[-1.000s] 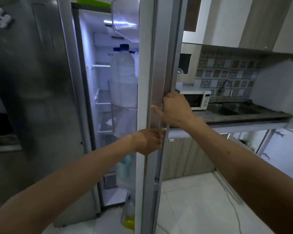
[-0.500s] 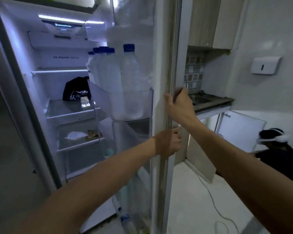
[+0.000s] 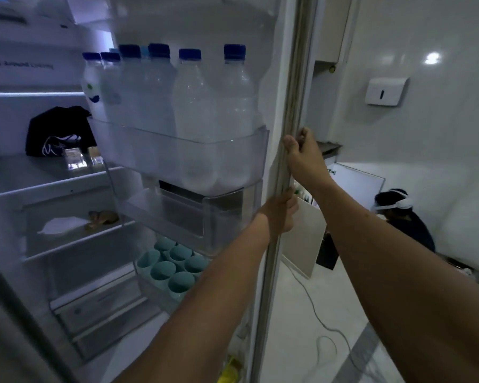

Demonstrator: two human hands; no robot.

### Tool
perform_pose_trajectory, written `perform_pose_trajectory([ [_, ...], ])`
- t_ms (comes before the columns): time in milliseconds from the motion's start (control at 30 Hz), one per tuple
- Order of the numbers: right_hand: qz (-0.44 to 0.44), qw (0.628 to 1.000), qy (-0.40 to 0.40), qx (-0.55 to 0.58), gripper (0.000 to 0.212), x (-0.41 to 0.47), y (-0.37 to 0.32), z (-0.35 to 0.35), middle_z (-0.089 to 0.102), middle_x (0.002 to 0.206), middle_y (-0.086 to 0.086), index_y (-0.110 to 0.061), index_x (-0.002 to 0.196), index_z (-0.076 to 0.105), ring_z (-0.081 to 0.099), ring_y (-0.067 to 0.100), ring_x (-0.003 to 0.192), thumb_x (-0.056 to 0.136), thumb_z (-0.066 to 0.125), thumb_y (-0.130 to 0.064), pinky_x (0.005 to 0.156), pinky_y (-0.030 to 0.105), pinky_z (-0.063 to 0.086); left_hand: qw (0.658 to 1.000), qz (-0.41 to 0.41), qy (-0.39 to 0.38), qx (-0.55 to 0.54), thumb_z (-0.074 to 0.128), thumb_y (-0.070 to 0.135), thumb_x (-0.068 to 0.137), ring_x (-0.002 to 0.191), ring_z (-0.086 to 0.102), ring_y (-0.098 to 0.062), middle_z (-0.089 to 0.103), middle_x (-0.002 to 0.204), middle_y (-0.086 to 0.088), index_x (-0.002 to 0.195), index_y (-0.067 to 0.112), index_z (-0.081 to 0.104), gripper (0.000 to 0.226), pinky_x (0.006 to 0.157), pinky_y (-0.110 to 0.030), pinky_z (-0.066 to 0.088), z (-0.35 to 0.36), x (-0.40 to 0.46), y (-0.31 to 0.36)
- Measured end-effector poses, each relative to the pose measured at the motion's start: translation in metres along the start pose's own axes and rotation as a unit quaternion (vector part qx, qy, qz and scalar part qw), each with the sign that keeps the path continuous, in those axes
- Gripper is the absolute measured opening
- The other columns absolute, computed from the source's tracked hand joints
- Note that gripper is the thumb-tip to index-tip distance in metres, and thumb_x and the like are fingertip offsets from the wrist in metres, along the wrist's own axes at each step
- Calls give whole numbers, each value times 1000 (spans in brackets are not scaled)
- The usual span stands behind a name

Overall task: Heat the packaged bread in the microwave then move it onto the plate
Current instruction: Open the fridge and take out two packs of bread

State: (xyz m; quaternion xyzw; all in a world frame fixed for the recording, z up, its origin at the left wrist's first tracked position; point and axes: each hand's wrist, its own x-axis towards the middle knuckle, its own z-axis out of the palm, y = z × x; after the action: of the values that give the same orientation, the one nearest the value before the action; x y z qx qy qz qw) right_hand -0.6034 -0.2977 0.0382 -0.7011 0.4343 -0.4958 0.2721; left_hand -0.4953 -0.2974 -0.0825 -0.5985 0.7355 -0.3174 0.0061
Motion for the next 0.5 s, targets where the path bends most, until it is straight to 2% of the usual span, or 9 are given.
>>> perform_pose_trajectory([
  [33, -4, 1000, 0, -1, 47, 3, 3, -1, 51, 108, -3, -11, 142, 36, 51, 9, 89, 105, 44, -40, 61, 10, 35, 993, 89, -70, 41, 29, 18, 89, 114, 62, -15, 71, 93, 27, 75, 50, 75, 58, 115, -46, 36, 3, 0, -1],
  [67, -3, 1000, -4, 2, 49, 7, 7, -3, 49, 112, -3, -12, 145, 34, 49, 10, 95, 106, 43, -40, 62, 8, 35, 985, 126, -81, 89, 34, 12, 91, 119, 61, -27, 72, 109, 11, 90, 37, 78, 50, 115, -48, 34, 0, 11, 3],
  [100, -1, 1000, -10, 4, 51, 10, 9, -5, 47, 115, -4, -12, 148, 31, 46, 10, 99, 106, 42, -39, 63, 8, 35, 969, 160, -90, 164, 44, 14, 94, 124, 56, -32, 69, 118, 3, 99, 29, 77, 36, 118, -51, 29, -3, 15, 7],
  [167, -1, 1000, -27, 6, 52, 17, 12, -7, 46, 117, -4, -13, 149, 29, 45, 10, 102, 106, 42, -40, 65, 10, 34, 957, 149, -78, 238, 59, 26, 92, 125, 55, -33, 68, 120, 1, 104, 27, 76, 21, 119, -58, 17, -25, 16, 13],
  [233, 0, 999, -32, 14, 51, 20, 15, -7, 49, 119, -2, -13, 147, 32, 48, 14, 107, 106, 43, -41, 76, 20, 37, 950, 176, -70, 247, 51, 20, 97, 132, 46, -41, 61, 132, -8, 117, 19, 71, 29, 119, -61, 9, -17, 20, 18],
  [267, -3, 999, -31, 20, 50, 22, 16, -9, 50, 119, -1, -13, 146, 33, 49, 16, 109, 105, 44, -40, 82, 23, 36, 948, 183, -58, 255, 46, 14, 98, 134, 43, -43, 58, 135, -10, 121, 17, 69, 33, 119, -60, 12, -20, 19, 21],
  [333, -8, 999, -34, 37, 49, 25, 18, -9, 50, 120, 0, -12, 145, 33, 49, 16, 111, 105, 44, -39, 86, 26, 35, 939, 169, -3, 299, 48, 11, 93, 129, 50, -40, 64, 129, -6, 114, 19, 73, 33, 118, -56, 24, -30, 18, 21],
  [400, -9, 998, -42, 46, 49, 26, 20, -10, 51, 122, 3, -12, 144, 33, 49, 17, 110, 105, 45, -39, 87, 28, 37, 933, 185, -22, 307, 60, 16, 90, 127, 53, -38, 66, 124, -4, 109, 22, 74, 24, 117, -53, 29, -29, 17, 22],
  [500, -19, 997, -59, 45, 48, 27, 22, -15, 51, 119, 2, -13, 143, 33, 51, 17, 104, 105, 44, -40, 81, 28, 40, 940, 215, -8, 264, 80, 27, 72, 112, 64, -33, 73, 103, -1, 80, 30, 78, 8, 112, -51, 37, -30, 20, 19],
])
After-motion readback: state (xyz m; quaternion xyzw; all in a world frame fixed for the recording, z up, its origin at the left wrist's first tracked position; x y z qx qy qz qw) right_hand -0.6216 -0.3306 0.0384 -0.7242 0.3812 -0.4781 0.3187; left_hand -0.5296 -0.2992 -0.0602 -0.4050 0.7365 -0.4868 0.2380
